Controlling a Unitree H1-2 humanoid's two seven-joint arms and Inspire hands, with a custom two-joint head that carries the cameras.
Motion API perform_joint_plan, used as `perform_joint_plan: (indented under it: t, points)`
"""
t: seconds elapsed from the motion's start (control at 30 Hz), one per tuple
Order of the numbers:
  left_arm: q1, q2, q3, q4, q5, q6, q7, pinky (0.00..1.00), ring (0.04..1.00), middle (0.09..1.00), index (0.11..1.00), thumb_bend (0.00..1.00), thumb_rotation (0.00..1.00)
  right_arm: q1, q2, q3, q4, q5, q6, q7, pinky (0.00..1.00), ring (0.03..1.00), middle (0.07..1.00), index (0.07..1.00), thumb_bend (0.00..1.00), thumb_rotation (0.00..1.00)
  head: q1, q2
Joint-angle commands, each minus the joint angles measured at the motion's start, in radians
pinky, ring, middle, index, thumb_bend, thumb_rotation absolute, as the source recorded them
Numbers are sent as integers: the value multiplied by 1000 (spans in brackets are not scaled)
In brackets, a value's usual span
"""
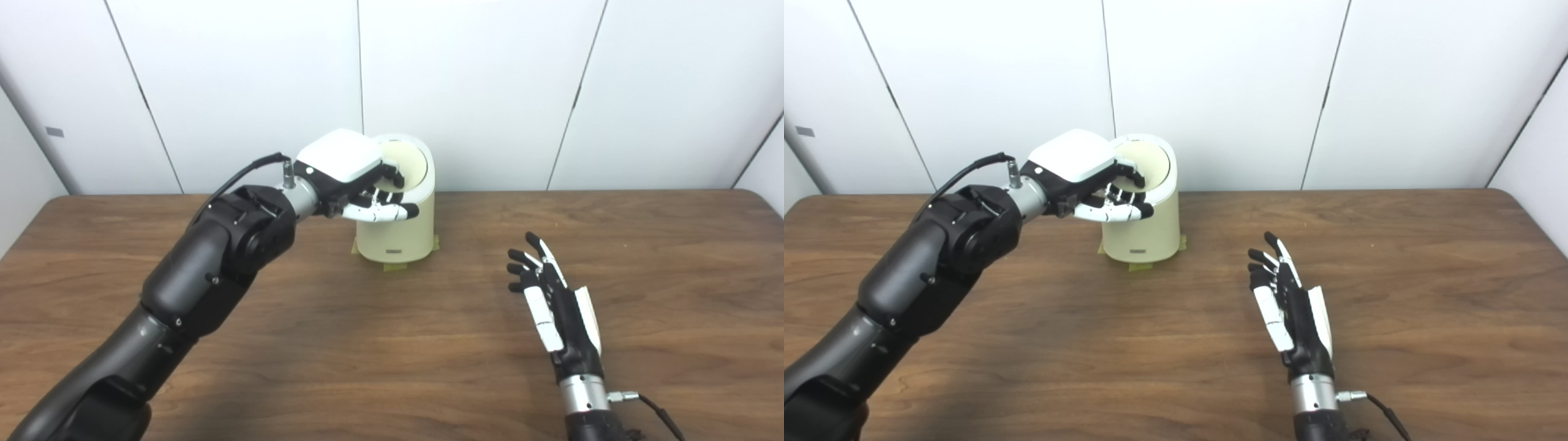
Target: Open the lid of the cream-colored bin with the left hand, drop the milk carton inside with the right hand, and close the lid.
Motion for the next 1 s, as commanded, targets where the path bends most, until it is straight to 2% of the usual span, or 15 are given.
perform_joint_plan:
  t: [0.0,0.1,0.2,0.3,0.43,0.5,0.57,0.67,0.73,0.83,0.97]
  points:
    - [-20,22,-32,-3,49,5,-79,917,876,830,802,616,1000,36,10,13,16,-17,-17,-7,673,778,821,944,498,1000,-2,2]
    - [-26,23,-63,5,103,8,-119,938,896,837,791,650,1000,39,12,11,12,-14,-14,-7,681,785,821,945,493,1000,-3,4]
    - [-19,17,-68,18,109,15,-134,943,901,836,788,672,1000,42,15,9,5,-2,-4,-2,696,791,822,949,500,1000,-3,6]
    - [-8,11,-48,14,76,29,-142,936,898,838,797,677,1000,42,13,10,3,-9,-6,-4,691,786,818,950,484,1000,-6,7]
    - [-7,19,-9,-42,28,47,-156,917,891,842,808,663,1000,41,12,9,6,-11,-11,-7,683,779,814,949,475,1000,-2,9]
    - [-3,13,42,-82,-19,67,-141,893,887,841,806,652,1000,40,11,9,9,-15,-11,-10,679,776,814,947,484,1000,-2,9]
    - [4,4,99,-129,-67,89,-124,812,887,844,808,646,1000,40,11,7,11,-10,-14,-8,681,776,814,948,498,1000,-3,9]
    - [22,-18,199,-190,-154,110,-65,733,877,842,811,607,998,41,12,5,13,-4,-13,-7,694,784,815,947,506,1000,-3,9]
    - [43,-46,265,-227,-205,140,-35,735,866,841,812,575,992,40,12,4,13,-6,-16,-10,684,782,816,944,508,1000,-3,9]
    - [97,-120,367,-276,-298,207,35,795,875,870,827,490,930,35,12,0,16,-12,-23,-19,674,774,819,938,529,1000,-4,6]
    - [200,-164,453,-314,-437,250,76,855,917,913,876,411,901,35,10,0,-2,-16,-19,-19,676,774,822,930,537,1000,-2,4]
